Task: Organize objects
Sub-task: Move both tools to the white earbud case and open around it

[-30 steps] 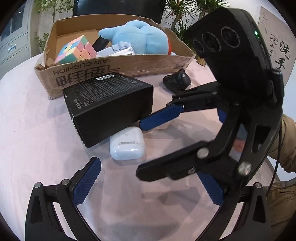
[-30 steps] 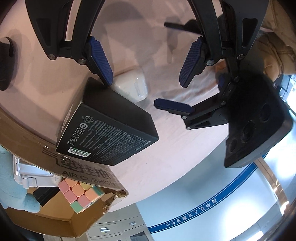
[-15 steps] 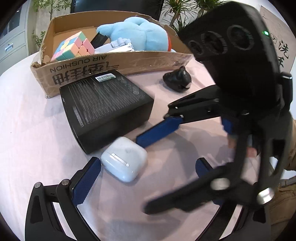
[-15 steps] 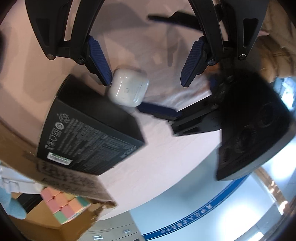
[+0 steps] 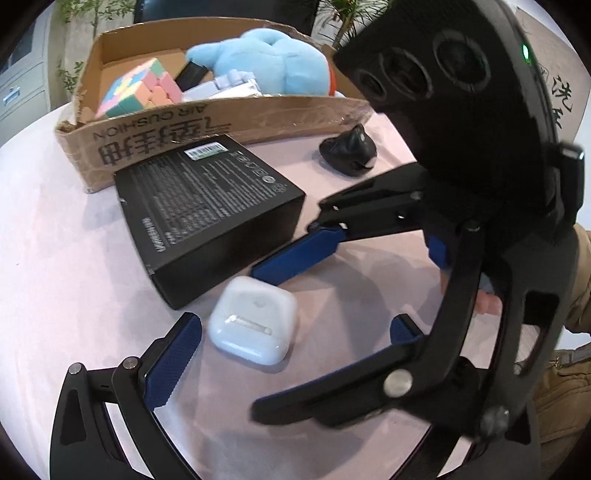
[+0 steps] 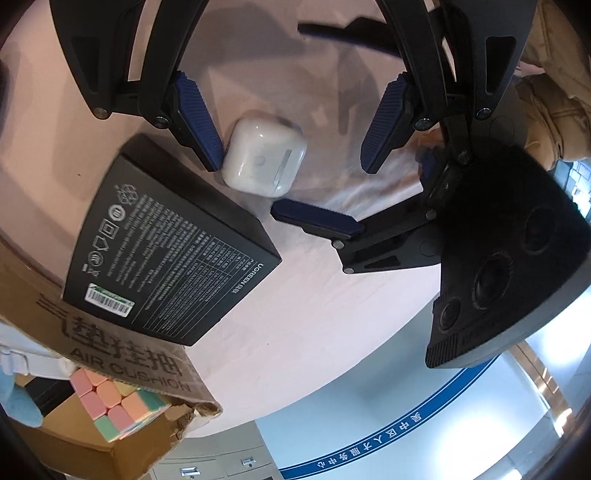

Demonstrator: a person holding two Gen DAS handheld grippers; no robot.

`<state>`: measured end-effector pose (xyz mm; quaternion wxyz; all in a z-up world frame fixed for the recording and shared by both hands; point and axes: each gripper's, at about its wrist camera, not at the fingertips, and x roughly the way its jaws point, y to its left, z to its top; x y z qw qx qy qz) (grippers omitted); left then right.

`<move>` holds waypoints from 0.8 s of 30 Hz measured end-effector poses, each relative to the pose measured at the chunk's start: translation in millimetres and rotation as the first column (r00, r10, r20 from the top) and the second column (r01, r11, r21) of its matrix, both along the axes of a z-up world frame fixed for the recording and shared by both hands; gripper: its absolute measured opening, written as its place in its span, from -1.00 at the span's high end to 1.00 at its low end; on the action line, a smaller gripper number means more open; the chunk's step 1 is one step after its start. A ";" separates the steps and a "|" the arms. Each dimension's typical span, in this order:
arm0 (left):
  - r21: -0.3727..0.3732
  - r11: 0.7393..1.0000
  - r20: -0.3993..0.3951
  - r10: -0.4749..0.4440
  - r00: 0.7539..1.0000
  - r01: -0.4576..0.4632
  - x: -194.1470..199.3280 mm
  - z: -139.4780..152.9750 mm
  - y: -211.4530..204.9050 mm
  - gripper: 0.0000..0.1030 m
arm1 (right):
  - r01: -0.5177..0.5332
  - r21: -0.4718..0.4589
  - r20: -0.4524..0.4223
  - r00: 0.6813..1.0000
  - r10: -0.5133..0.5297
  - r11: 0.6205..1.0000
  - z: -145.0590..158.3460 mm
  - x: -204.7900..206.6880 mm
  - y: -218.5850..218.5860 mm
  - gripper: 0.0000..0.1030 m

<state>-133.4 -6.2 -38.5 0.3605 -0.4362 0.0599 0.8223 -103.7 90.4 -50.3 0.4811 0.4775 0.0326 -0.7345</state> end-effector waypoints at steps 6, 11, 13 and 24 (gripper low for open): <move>0.006 0.998 0.004 -0.070 0.998 0.070 13.1 0.0 12.1 -0.98 | -0.052 -0.007 0.047 0.998 0.052 0.999 0.8 17.8 -0.6 -0.51; 0.006 0.991 0.004 -0.136 0.991 0.136 34.0 0.4 20.6 -0.98 | -0.082 0.005 0.060 0.995 0.081 0.997 1.2 43.2 10.6 -0.51; -0.011 0.990 -0.008 -0.144 0.990 0.144 42.4 0.1 20.9 -0.98 | -0.087 0.021 0.044 0.995 0.086 0.996 1.9 53.3 12.1 -0.51; -0.094 0.995 -0.082 0.013 0.997 -0.021 35.1 -1.3 -5.2 -0.98 | -0.051 0.040 -0.035 0.998 0.052 0.998 7.6 69.9 7.1 -0.51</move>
